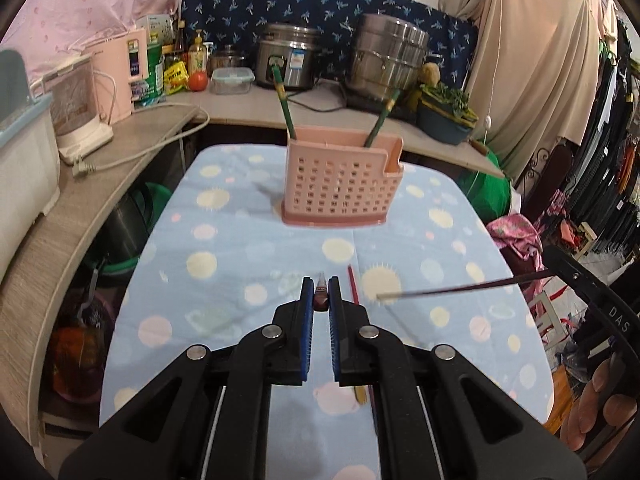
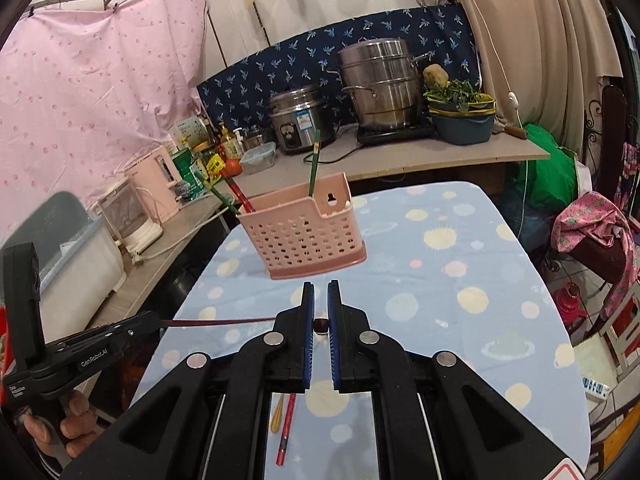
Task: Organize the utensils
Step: 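Lift and carry both dark red chopsticks toward the pink basket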
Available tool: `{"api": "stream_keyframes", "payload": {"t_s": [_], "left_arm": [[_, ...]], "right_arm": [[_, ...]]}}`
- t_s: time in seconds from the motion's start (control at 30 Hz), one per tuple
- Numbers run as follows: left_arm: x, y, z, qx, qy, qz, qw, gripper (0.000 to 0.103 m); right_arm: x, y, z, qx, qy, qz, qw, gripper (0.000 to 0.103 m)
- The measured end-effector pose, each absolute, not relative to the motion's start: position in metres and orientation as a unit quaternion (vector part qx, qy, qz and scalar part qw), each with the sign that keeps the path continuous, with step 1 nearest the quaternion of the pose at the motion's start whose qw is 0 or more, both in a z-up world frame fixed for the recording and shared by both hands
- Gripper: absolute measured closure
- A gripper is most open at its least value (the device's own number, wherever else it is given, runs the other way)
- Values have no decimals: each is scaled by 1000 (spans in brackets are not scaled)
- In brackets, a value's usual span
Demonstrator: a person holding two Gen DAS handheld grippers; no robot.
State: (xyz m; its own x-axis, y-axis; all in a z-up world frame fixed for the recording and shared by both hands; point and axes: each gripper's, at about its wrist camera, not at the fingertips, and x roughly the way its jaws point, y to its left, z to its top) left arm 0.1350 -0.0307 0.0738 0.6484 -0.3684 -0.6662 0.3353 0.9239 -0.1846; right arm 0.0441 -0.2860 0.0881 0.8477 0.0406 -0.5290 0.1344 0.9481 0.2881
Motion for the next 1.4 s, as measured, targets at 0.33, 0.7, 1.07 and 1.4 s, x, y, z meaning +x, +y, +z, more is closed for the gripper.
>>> {"api": "stream_keyframes", "payload": {"t_s": [0.33,0.7,1.07,1.4], "left_arm": [[191,-36,131,-32,328,-187,926,96],[215,-42,176,-45,286,-195,937,96],[206,-23,158,-51,308,-185,932,96],[229,-21,117,-35,353,-155,922,96]], "right_arm": [[90,-300,123,166,245,-13,955,102],[113,-306,138,156,233,-17,960,102],[142,-311,68,156,334,-17,929,86],[198,-317,-2,165,416,-14,894,86]]}}
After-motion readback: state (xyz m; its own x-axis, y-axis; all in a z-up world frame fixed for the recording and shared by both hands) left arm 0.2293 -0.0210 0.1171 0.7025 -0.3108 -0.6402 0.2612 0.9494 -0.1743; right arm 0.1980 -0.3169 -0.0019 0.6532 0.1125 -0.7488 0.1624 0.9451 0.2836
